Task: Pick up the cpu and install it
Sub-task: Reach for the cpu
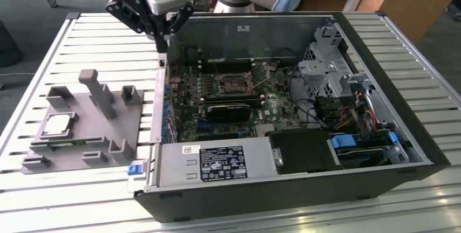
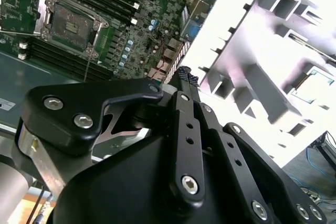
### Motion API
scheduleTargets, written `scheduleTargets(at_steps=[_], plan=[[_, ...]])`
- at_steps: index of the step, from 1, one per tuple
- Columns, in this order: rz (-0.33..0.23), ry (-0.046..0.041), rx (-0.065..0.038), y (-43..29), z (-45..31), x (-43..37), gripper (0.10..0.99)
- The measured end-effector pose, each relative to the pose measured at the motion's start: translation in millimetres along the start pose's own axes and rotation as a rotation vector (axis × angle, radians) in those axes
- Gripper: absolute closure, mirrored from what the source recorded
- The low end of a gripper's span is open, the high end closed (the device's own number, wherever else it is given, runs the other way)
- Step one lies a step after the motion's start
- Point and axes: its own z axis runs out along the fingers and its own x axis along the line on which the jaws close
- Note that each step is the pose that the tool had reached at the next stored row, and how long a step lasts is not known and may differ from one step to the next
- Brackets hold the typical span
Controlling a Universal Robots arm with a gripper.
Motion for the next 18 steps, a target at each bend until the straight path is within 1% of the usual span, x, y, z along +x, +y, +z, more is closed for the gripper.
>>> scheduleTargets(at_steps=[18], plan=[[0.0, 0.0, 0.0, -1.0, 1.4, 12.1, 0.98]])
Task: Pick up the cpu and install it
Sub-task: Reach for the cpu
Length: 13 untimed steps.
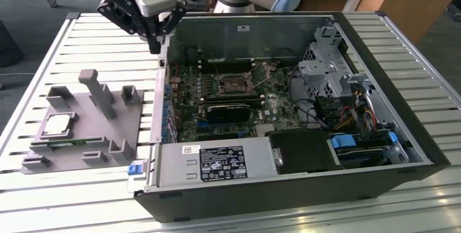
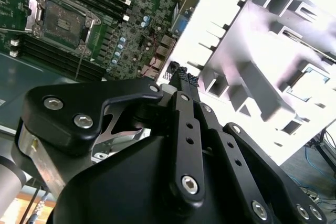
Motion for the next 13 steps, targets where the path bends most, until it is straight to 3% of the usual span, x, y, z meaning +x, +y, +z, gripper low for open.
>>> scheduleTargets(at_steps=[13], plan=[[0.0, 0.0, 0.0, -0.9, 0.7, 10.5, 0.98]])
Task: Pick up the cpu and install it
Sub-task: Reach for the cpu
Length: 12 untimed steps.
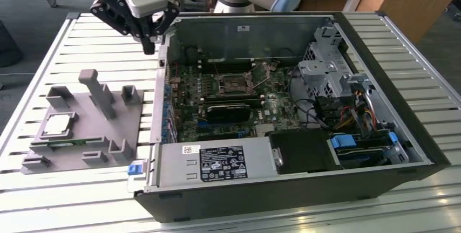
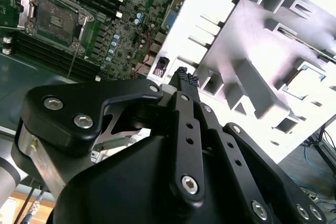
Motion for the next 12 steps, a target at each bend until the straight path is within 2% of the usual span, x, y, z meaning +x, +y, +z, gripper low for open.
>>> scheduleTargets(at_steps=[12], plan=[[0.0, 0.0, 0.0, -0.8, 0.6, 11.0, 0.98]])
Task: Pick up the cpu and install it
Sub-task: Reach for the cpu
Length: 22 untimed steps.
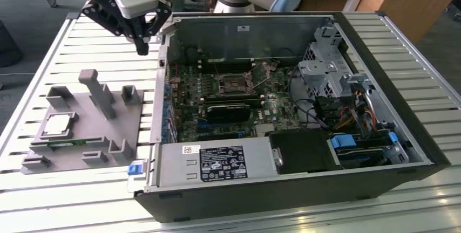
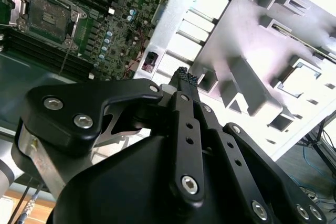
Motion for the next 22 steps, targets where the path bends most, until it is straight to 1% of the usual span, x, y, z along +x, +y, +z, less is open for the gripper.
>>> scheduleTargets(at_steps=[22], plan=[[0.0, 0.0, 0.0, -1.4, 1.4, 16.9, 0.98]])
